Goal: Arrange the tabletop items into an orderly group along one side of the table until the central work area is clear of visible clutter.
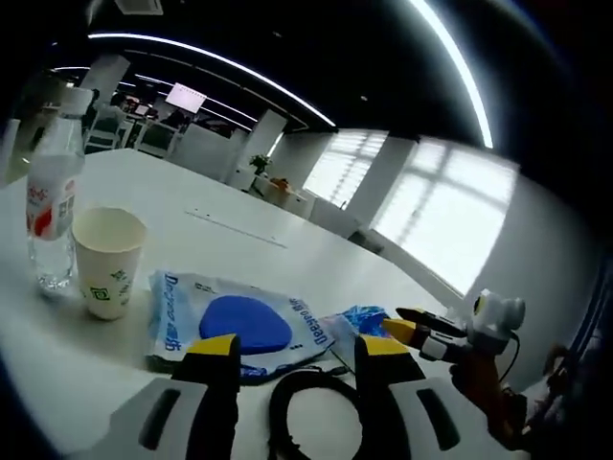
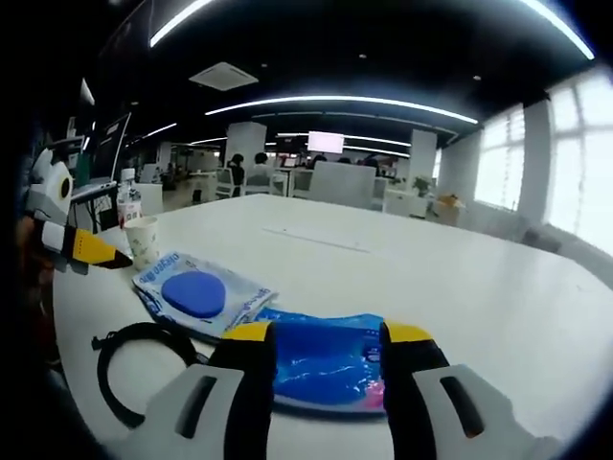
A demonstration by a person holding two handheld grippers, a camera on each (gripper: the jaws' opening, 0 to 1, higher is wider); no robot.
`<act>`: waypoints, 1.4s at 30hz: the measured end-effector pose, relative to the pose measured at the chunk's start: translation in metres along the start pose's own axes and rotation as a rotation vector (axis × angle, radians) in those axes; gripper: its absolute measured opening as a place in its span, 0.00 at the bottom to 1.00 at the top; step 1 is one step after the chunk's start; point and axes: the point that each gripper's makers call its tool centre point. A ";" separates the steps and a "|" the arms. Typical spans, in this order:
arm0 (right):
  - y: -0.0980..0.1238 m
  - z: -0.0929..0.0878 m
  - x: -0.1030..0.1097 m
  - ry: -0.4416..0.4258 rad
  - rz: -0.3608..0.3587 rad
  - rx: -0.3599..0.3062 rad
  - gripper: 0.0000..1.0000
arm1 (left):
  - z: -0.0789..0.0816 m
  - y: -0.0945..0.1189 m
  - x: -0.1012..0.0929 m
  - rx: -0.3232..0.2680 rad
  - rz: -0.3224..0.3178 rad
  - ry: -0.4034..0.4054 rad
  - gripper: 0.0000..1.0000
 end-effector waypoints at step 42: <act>0.004 -0.031 -0.045 -0.049 -0.088 0.019 0.43 | -0.018 -0.058 -0.037 0.063 -0.087 -0.137 0.45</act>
Point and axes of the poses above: the point that each gripper's makers call its tool centre point, and the gripper's own axes: y roughly backward along the fingers, x roughly to its left, z roughly out of its top, and after that the axes turned 15 degrees about -z, right-handed
